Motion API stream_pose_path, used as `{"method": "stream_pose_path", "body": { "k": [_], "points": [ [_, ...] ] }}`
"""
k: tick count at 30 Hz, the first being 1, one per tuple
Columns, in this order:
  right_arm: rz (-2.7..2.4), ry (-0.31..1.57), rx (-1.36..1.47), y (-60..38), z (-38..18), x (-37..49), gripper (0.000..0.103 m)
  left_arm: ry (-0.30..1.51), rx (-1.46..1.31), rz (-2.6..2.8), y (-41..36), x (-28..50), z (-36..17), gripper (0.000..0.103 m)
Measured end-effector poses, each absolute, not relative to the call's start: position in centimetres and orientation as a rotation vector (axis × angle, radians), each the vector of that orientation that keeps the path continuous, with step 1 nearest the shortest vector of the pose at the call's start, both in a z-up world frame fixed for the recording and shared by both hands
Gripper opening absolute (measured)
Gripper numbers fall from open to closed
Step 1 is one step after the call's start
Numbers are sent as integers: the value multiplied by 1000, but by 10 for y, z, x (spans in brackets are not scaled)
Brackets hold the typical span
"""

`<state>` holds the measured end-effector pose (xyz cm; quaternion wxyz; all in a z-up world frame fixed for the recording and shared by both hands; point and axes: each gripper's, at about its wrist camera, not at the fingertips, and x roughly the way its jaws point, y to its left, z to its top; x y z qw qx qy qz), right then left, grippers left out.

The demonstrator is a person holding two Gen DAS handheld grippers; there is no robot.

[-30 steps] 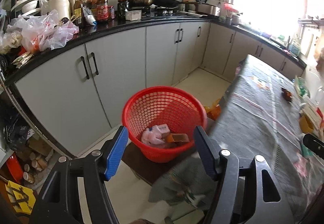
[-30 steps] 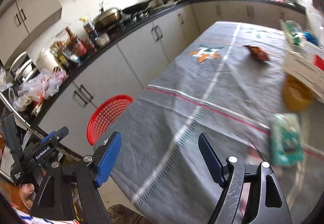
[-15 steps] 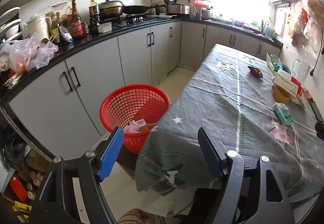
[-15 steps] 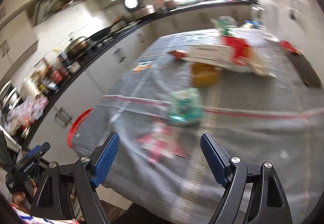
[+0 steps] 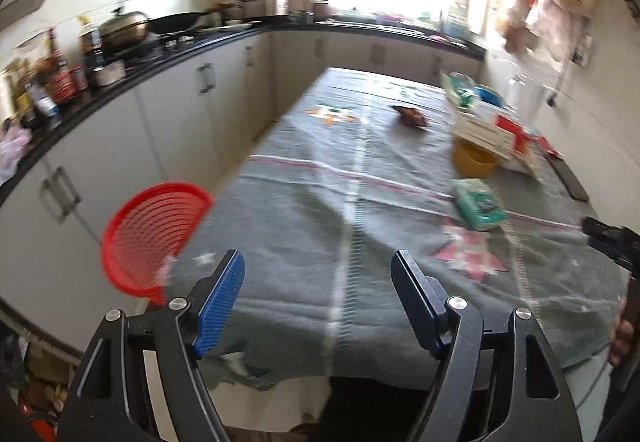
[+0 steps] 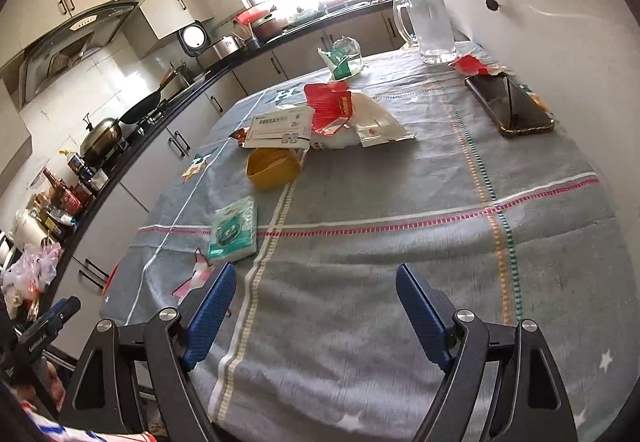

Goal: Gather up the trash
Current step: 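Grasp the teal tissue pack with the left tool while the right tool grasps the red wrapper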

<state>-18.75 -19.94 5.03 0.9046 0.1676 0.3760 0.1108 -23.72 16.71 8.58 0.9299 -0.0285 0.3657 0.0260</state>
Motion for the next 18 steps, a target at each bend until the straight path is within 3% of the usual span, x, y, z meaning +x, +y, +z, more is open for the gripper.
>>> {"method": "stream_pose_path", "body": {
  "k": [18],
  "points": [
    [275, 872, 382, -213, 22, -105, 86, 948, -151, -234, 60, -99, 43, 75]
  ]
}}
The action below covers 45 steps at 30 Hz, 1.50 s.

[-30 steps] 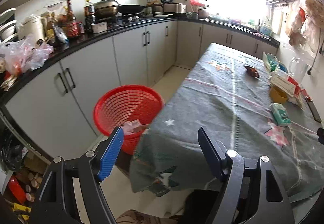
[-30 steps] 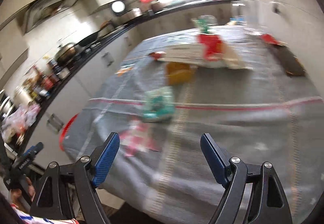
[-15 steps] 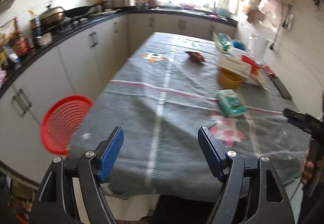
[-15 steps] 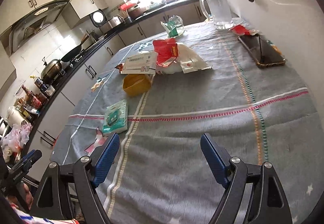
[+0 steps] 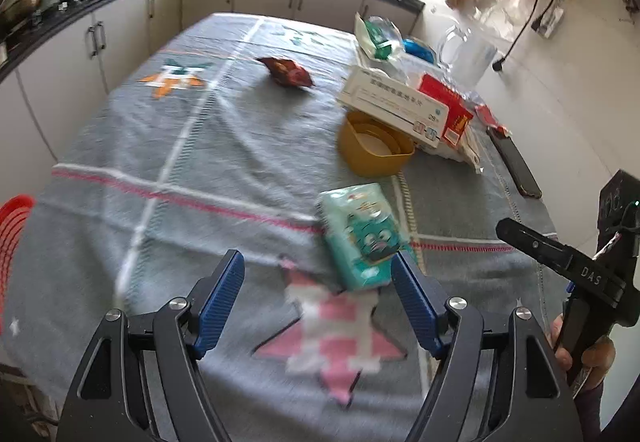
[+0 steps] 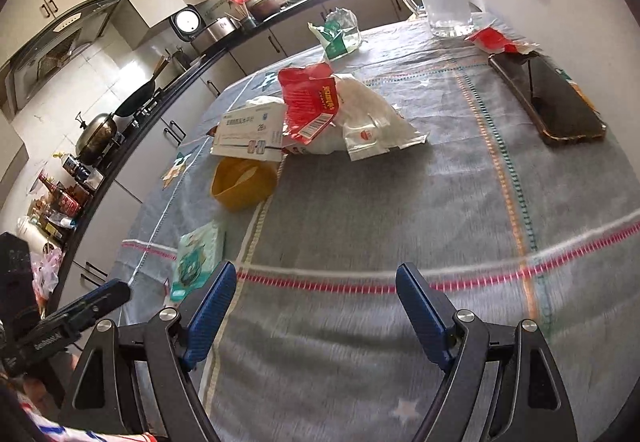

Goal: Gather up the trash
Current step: 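Grasp the teal tissue pack with the left tool while the right tool grasps the red wrapper, then lift the tissue pack with the left tool while the right tool carries the red wrapper to the basket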

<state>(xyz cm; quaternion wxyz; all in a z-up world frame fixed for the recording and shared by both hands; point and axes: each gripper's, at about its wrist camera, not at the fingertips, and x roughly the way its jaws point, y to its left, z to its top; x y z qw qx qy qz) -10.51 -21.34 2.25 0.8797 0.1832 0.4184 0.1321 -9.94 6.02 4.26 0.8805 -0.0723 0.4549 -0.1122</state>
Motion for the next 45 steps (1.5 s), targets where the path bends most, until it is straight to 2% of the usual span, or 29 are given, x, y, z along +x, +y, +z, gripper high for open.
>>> {"method": "stream_pose_path", "body": {
  "k": [16, 17, 18, 19, 22, 23, 31, 34, 36, 38, 39, 41, 45],
  "points": [
    [266, 879, 359, -207, 29, -71, 86, 1016, -58, -288, 11, -52, 15, 74],
    [265, 876, 358, -207, 31, -70, 86, 1009, -44, -280, 10, -53, 16, 70],
    [263, 871, 356, -208, 33, -68, 86, 1005, -31, -272, 10, -54, 16, 54],
    [259, 866, 353, -209, 35, -66, 86, 997, -22, -264, 11, -55, 17, 51],
    [241, 836, 338, -213, 47, -56, 86, 991, -84, -276, 25, -58, 22, 19],
    [234, 823, 333, -214, 51, -50, 86, 998, -101, -278, 30, -59, 23, 11],
    [213, 795, 250, -204, 69, 14, 85, 991, -189, -272, 60, -71, 28, 11],
    [203, 811, 216, -198, 65, 35, 79, 980, -196, -265, 65, -75, 31, 11],
    [199, 831, 195, -194, 61, 47, 69, 975, -206, -264, 70, -78, 33, 11],
    [204, 852, 167, -190, 57, 53, 47, 970, -213, -260, 75, -82, 35, 11],
    [204, 853, 153, -189, 57, 53, 42, 966, -216, -255, 77, -84, 36, 11],
    [210, 849, 155, -191, 59, 48, 26, 959, -219, -247, 80, -87, 38, 11],
    [194, 819, 169, -201, 68, 30, 25, 947, -233, -225, 88, -96, 39, 11]
  ]
}}
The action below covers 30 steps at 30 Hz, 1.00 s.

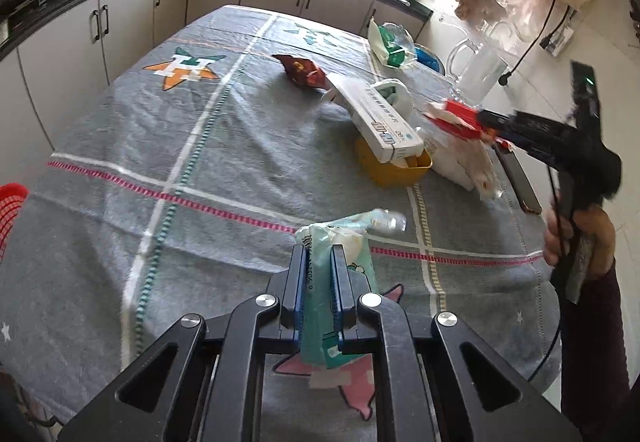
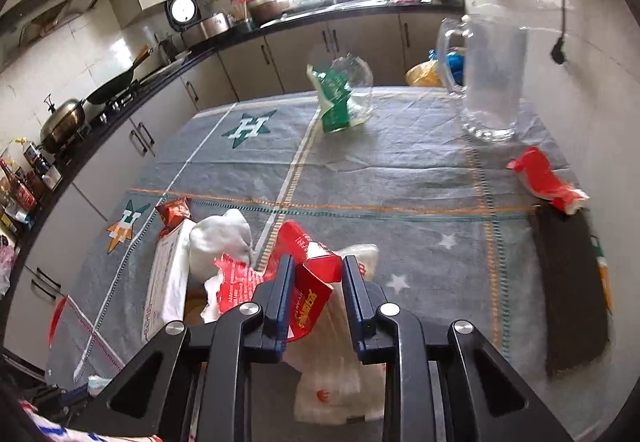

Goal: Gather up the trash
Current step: 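Lift the tissue pack with the left tool while the right tool carries the red wrapper to the basket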

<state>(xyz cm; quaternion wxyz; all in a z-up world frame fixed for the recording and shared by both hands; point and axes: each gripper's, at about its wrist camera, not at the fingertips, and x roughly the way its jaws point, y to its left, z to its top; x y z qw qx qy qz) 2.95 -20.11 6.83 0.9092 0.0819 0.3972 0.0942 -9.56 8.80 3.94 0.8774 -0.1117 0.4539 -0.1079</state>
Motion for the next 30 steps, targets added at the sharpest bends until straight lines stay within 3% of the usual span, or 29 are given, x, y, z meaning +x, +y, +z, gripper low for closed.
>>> {"method": "stream_pose_path", "body": {
  "k": [13, 30],
  "points": [
    [219, 740, 244, -217, 96, -48, 24, 892, -321, -144, 134, -128, 49, 11],
    [461, 769, 143, -105, 98, -89, 24, 750, -426, 105, 249, -183, 69, 11]
  ]
}}
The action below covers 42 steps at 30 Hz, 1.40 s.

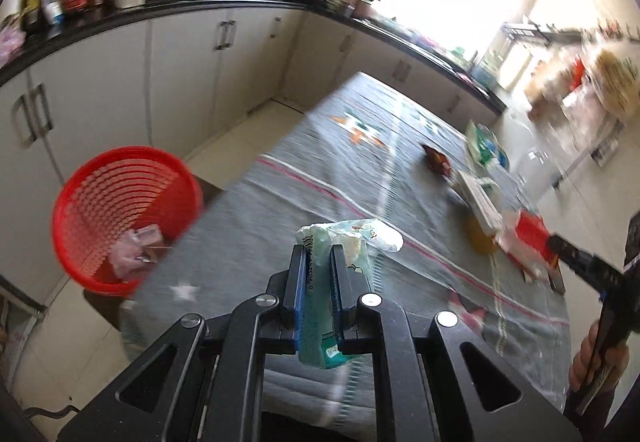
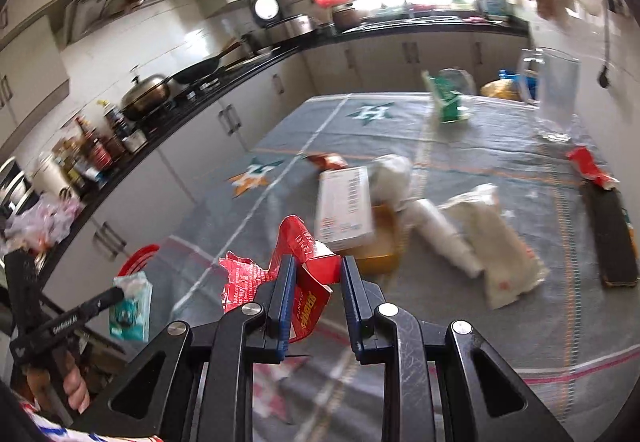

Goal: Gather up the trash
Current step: 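Lift the tissue pack with the left tool while the right tool carries the red wrapper to the basket, then open the left tool over the red basket while the right tool releases the red wrapper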

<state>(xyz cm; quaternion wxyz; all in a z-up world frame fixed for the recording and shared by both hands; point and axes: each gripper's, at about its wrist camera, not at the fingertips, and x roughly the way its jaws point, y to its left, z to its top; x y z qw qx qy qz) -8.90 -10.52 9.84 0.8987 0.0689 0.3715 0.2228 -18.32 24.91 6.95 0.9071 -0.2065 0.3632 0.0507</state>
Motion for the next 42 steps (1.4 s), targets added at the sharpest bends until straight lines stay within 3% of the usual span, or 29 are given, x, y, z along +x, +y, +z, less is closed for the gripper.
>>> {"method": "stream_pose_path", "body": {
  "k": [18, 37, 40, 41, 42],
  "points": [
    [696, 868, 43, 57, 82, -82, 24, 682, -532, 366, 399, -195, 52, 11],
    [881, 976, -137, 268, 23, -59, 25, 756, -551, 442, 457, -177, 1, 12],
    [890, 993, -130, 277, 14, -55, 28, 748, -539, 449, 457, -180, 1, 29],
    [891, 1002, -117, 280, 11, -53, 35, 743, -534, 454, 457, -182, 2, 42],
    [893, 1012, -106, 282, 8, -52, 40, 736, -528, 461, 456, -184, 3, 47]
  ]
}}
